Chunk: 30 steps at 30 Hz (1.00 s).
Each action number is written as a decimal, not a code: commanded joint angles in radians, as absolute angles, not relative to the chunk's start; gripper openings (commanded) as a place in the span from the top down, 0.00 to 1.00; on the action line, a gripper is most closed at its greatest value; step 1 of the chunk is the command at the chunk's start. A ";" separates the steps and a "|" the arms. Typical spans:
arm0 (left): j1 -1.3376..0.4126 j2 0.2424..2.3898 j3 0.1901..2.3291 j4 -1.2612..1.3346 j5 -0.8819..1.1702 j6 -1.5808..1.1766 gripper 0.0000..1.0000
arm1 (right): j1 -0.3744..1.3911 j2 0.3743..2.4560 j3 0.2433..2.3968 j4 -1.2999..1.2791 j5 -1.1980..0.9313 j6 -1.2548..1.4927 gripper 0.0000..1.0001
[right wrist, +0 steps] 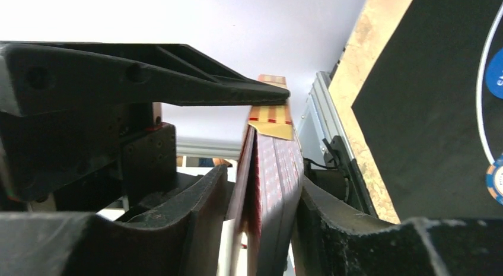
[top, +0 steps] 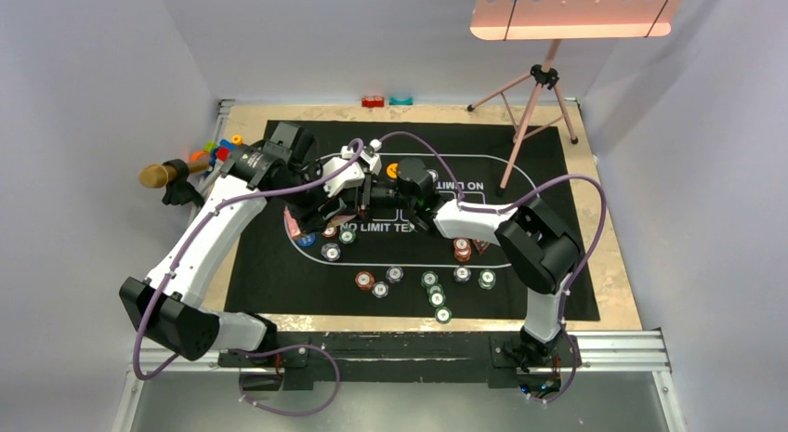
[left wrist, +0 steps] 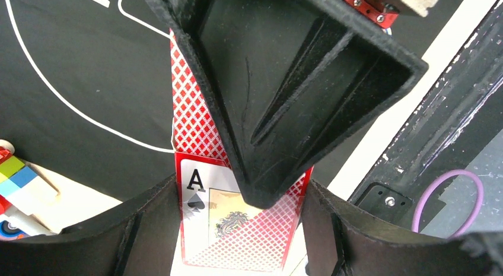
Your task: Distribute texas hold em gaming equipment
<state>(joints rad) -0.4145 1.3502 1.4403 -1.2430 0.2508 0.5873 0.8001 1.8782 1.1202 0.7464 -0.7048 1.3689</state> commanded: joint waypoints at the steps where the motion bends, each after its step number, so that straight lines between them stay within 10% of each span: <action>1: -0.410 1.340 1.479 -1.200 0.269 0.568 0.90 | 0.805 1.873 1.117 0.886 -0.742 1.424 0.60; 13: -0.408 1.259 1.421 -1.142 0.203 0.573 0.02 | 0.785 1.880 1.008 1.055 -0.746 1.547 0.89; 30: -0.235 1.003 1.120 -0.981 0.524 0.698 0.00 | 0.781 1.836 1.007 0.989 -0.764 1.484 0.93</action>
